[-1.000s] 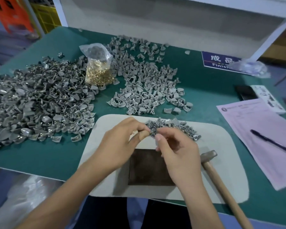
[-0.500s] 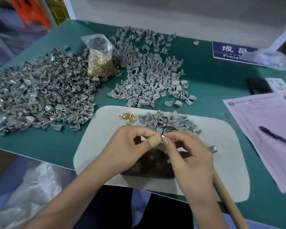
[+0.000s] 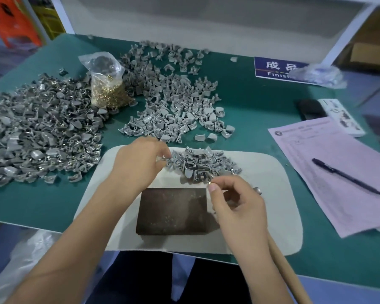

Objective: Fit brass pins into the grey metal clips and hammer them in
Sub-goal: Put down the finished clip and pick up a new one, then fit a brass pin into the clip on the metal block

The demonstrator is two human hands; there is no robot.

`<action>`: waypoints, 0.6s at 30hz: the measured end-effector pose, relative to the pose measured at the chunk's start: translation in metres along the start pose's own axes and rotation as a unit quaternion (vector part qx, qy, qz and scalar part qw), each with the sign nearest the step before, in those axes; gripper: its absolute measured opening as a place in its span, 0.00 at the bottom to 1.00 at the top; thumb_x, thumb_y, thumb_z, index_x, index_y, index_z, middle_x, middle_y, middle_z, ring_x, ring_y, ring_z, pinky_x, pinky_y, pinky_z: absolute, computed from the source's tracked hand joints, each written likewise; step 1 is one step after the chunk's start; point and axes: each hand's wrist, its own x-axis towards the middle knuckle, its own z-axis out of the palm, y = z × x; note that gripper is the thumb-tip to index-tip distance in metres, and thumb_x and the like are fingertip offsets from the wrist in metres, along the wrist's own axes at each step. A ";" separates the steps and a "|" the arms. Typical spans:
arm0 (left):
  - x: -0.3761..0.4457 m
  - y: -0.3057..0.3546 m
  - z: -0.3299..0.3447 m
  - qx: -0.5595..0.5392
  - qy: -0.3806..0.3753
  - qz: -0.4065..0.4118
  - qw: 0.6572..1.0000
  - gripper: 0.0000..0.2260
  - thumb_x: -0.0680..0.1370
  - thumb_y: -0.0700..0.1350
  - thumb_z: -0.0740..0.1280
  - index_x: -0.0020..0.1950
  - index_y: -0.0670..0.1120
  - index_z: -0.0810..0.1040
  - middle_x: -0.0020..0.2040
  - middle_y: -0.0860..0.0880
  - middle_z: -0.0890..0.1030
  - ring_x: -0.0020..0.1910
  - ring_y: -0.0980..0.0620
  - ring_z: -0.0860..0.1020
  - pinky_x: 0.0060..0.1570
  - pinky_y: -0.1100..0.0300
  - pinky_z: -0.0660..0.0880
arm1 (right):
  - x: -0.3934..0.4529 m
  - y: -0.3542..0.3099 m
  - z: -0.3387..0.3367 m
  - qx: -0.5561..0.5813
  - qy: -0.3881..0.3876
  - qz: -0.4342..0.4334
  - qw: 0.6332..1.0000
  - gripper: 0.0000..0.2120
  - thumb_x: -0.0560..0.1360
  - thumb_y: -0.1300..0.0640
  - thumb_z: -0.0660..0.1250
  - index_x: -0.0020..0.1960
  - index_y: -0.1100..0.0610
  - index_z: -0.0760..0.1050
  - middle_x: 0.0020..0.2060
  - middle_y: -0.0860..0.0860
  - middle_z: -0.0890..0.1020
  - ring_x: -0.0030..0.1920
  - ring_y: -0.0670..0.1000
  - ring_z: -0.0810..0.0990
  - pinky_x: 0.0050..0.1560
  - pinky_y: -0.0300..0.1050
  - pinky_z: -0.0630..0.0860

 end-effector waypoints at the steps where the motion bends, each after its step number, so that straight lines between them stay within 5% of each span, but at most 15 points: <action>1: 0.002 0.000 0.002 0.001 -0.001 0.002 1.000 0.07 0.78 0.50 0.71 0.55 0.58 0.82 0.52 0.57 0.79 0.58 0.53 0.75 0.44 0.56 0.73 | -0.001 0.000 -0.001 0.001 0.002 0.001 1.000 0.04 0.77 0.54 0.71 0.48 0.45 0.81 0.38 0.43 0.84 0.34 0.45 0.81 0.35 0.33 0.74; 12: -0.020 -0.009 -0.007 -0.055 0.017 0.033 0.998 0.03 0.81 0.51 0.68 0.53 0.57 0.77 0.53 0.58 0.77 0.57 0.54 0.74 0.47 0.54 0.72 | -0.015 -0.003 0.004 0.019 0.051 -0.002 0.999 0.05 0.77 0.48 0.69 0.51 0.46 0.81 0.43 0.47 0.85 0.37 0.51 0.82 0.37 0.53 0.80; 18: -0.080 0.001 -0.019 -0.168 -0.040 0.051 0.984 0.04 0.79 0.55 0.66 0.53 0.62 0.73 0.48 0.65 0.77 0.49 0.65 0.75 0.47 0.62 0.72 | -0.026 -0.010 0.011 -0.010 -0.010 -0.015 1.000 0.02 0.76 0.53 0.71 0.48 0.47 0.82 0.42 0.45 0.85 0.40 0.46 0.81 0.39 0.35 0.74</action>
